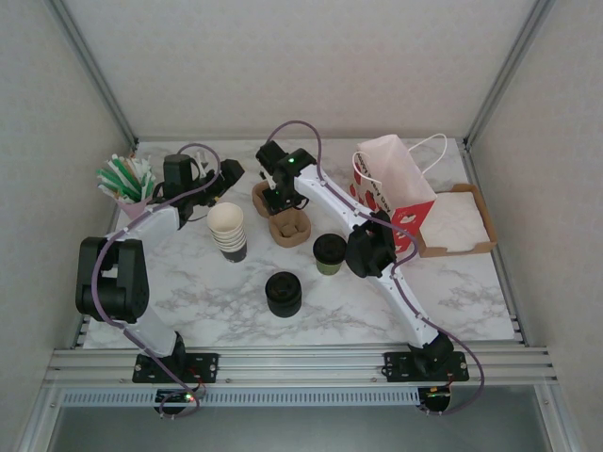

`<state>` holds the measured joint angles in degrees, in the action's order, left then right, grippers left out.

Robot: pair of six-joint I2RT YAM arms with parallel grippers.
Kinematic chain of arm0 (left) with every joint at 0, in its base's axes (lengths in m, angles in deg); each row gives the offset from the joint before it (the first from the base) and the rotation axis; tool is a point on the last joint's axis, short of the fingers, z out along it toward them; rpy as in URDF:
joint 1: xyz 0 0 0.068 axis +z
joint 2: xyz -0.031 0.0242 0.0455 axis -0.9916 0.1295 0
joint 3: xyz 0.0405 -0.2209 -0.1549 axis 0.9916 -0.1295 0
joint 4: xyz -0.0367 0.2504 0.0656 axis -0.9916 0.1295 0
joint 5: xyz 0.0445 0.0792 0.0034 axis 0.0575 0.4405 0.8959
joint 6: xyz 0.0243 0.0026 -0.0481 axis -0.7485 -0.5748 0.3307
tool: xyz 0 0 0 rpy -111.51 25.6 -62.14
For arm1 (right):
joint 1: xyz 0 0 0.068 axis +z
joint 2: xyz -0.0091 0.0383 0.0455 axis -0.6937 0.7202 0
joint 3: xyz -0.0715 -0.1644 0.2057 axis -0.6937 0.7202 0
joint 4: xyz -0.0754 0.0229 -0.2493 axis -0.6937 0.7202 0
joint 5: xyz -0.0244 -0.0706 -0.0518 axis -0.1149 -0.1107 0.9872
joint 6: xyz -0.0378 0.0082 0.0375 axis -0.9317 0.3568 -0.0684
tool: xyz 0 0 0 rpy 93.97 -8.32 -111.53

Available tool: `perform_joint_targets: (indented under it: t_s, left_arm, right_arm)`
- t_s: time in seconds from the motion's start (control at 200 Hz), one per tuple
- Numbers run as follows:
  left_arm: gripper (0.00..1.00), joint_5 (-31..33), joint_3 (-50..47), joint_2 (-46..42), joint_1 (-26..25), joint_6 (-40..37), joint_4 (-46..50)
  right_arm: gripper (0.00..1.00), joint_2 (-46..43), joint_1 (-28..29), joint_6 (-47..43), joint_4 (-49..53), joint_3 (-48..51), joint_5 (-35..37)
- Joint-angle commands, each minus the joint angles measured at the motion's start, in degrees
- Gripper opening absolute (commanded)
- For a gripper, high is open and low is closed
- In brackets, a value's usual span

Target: Pack the takeout coffee

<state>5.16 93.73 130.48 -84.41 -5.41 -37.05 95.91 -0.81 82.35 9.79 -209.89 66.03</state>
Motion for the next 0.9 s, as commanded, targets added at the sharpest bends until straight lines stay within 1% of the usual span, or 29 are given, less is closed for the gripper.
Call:
perform_joint_targets:
  t_s: [0.0,0.466,0.891]
  left_arm:
    - [1.0,-1.1,-0.6,-1.3,-0.5,-0.9,-0.2]
    - [1.0,-1.1,-0.5,-1.9,-0.9,-0.8,-0.1]
    - [1.0,-0.5,0.5,-4.5,-1.1,-0.8,0.5]
  right_arm:
    - [0.4,-0.5,-0.1,0.1,0.6,0.1,-0.8]
    - [0.34,-3.9,0.0,0.1,0.5,0.4,-0.9]
    - [0.33,-7.2,-0.1,0.4,0.4,0.6,0.4]
